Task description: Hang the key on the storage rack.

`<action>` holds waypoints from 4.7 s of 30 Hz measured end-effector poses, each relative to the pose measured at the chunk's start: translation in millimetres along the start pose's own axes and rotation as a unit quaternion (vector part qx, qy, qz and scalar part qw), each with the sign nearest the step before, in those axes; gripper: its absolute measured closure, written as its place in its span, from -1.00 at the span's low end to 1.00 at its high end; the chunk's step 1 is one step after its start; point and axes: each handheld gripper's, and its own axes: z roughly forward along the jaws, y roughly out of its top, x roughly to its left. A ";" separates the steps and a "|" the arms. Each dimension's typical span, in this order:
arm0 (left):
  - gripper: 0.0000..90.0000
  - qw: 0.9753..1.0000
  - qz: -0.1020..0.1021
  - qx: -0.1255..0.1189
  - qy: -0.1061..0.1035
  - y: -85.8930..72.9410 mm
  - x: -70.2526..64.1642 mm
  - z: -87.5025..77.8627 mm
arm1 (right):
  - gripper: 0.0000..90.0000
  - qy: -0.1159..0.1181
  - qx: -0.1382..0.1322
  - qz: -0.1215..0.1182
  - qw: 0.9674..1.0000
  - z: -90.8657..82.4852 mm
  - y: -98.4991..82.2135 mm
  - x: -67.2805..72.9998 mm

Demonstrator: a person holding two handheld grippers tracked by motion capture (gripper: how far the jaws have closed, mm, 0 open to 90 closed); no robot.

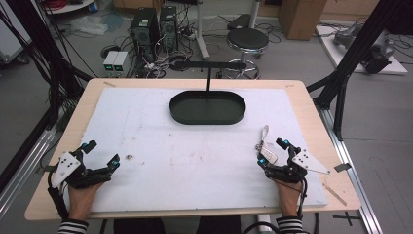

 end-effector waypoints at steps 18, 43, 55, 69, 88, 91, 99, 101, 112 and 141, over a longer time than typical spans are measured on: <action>-0.94 1.000 0.005 -0.006 0.009 -0.6 -1.5 -0.7 | -0.83 -0.003 0.004 -0.001 1.000 0.7 0.2 1.1; -0.94 1.000 0.000 -0.009 0.007 -0.8 -0.7 -1.7 | -0.83 -0.056 0.109 -0.005 0.992 28.3 60.7 -7.8; -0.94 1.000 0.001 -0.009 0.007 -0.8 -0.8 -1.6 | -0.83 -0.078 0.202 0.019 0.976 50.8 71.3 -30.0; -0.94 1.000 -0.001 -0.009 0.007 -0.8 -0.5 -1.7 | -0.83 -0.113 0.324 0.040 0.938 81.0 70.4 -44.2; -0.94 1.000 -0.001 -0.009 0.006 -0.8 -0.1 -1.8 | -0.36 -0.147 0.444 0.116 0.876 107.0 64.5 -48.1; -0.94 1.000 -0.001 -0.009 0.007 -0.8 -0.1 -1.8 | -0.26 -0.148 0.450 0.127 0.871 110.0 62.8 -47.8; -0.94 1.000 -0.001 -0.009 0.007 -0.8 -0.2 -1.8 | 0.00 -0.143 0.472 0.141 0.859 114.9 61.4 -46.2; -0.94 1.000 -0.001 -0.009 0.007 -0.8 -0.2 -1.8 | 0.03 -0.146 0.480 0.142 0.853 115.9 59.3 -46.7; -0.94 1.000 -0.001 -0.009 0.006 -0.8 -0.3 -1.8 | 0.17 -0.158 0.493 0.173 0.838 115.4 53.6 -50.7; -0.94 1.000 0.000 -0.010 0.008 -0.8 -0.2 -1.8 | 0.76 -0.157 0.533 0.167 0.815 129.8 47.9 -47.5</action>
